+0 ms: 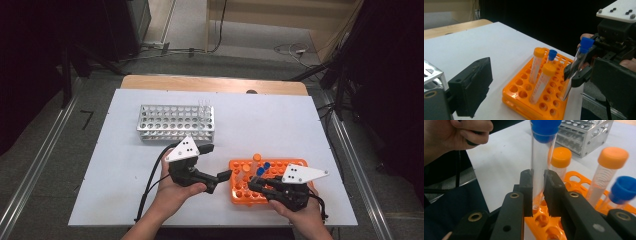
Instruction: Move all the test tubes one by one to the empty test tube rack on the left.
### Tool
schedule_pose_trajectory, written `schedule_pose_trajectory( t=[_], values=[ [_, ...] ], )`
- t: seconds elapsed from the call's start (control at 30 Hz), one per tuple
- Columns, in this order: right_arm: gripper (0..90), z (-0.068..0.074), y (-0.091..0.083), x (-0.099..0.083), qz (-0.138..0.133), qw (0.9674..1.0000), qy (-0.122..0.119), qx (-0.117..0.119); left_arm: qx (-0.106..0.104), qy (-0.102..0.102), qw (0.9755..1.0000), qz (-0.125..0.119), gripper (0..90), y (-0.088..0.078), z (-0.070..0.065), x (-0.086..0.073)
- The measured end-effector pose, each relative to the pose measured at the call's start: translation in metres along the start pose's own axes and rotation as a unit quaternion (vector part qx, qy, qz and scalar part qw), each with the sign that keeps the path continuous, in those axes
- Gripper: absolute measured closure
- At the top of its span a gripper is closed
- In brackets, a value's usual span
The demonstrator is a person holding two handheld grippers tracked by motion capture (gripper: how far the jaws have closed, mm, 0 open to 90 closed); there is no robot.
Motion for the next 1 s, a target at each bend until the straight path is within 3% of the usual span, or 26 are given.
schedule_pose_trajectory(
  t=[0.23, 0.5, 0.7, 1.0],
  values=[
    [75.1, 0.006, 0.012, 0.002, 0.009, 1.0000, 0.003, 0.004, -0.026, 0.007, 0.9996, -0.009, 19.6, 0.002, -0.007, 0.001],
    [75.1, 0.011, 0.023, 0.003, 0.018, 0.9998, 0.002, 0.010, -0.059, 0.020, 0.9980, 0.001, 38.1, 0.011, -0.019, -0.002],
    [75.2, 0.016, 0.029, 0.003, 0.021, 0.9996, -0.006, 0.017, -0.070, 0.032, 0.9969, 0.016, 50.0, 0.019, -0.025, -0.005],
    [75.1, 0.021, 0.032, 0.003, 0.023, 0.9992, -0.015, 0.030, -0.087, 0.042, 0.9952, 0.018, 66.0, 0.024, -0.030, -0.007]
  ],
)
Point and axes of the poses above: each handheld gripper's, and its own axes: y roughly forward along the jaws, x roughly out of its top, z roughly to its left, the point moved 3 cm from there along y, roughly forward along the jaws, and after that the axes turned 3 degrees about y, right-handed, at the moved point
